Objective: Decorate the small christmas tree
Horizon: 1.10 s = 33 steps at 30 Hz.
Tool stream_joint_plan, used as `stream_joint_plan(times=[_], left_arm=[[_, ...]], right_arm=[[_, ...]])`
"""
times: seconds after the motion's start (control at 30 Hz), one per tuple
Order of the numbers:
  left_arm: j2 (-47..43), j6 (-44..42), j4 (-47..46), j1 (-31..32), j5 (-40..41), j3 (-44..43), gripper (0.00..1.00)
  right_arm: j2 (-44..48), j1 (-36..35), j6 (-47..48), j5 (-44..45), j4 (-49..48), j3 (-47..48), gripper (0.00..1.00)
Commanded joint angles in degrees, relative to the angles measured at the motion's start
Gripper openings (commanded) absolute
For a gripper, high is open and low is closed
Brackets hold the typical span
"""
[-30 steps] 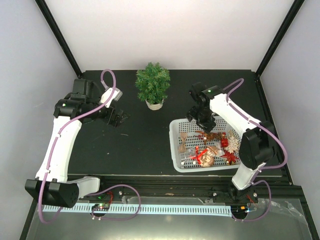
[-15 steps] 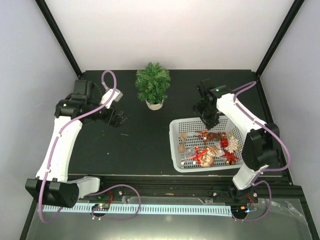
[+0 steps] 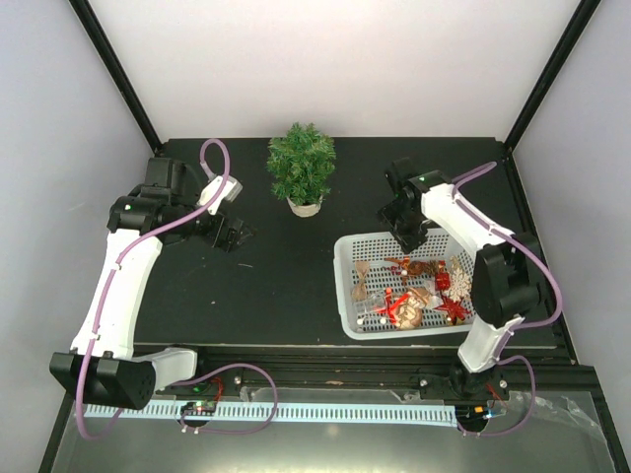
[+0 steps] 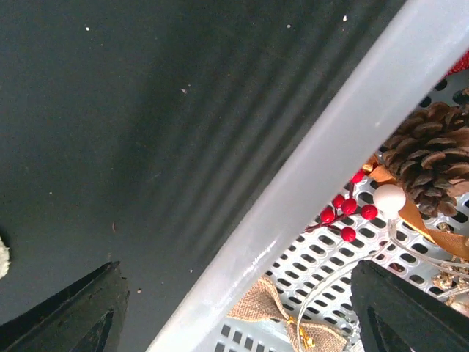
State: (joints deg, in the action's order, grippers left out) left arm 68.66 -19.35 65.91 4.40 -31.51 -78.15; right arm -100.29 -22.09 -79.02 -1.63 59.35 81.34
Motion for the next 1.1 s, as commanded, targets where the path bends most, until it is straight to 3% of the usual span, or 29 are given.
stream_joint_plan(times=[0.0, 0.4, 0.7, 1.07], left_arm=[[-1.2, -0.5, 1.2, -0.1, 0.4, -0.3, 0.99], [-1.4, -0.4, 1.0, -0.2, 0.9, 0.1, 0.99], [-1.4, -0.2, 0.2, -0.3, 0.8, 1.0, 0.99], [-1.8, -0.2, 0.0, -0.4, 0.5, 1.6, 0.99]], right_arm=[[-1.8, 0.3, 1.4, 0.6, -1.0, 0.0, 0.82], [-3.6, 0.1, 6.6, 1.1, -1.5, 1.7, 0.59], [-3.5, -0.4, 9.2, 1.6, -1.8, 2.4, 0.34], [-3.2, -1.4, 12.0, 0.1, -3.4, 2.3, 0.21]])
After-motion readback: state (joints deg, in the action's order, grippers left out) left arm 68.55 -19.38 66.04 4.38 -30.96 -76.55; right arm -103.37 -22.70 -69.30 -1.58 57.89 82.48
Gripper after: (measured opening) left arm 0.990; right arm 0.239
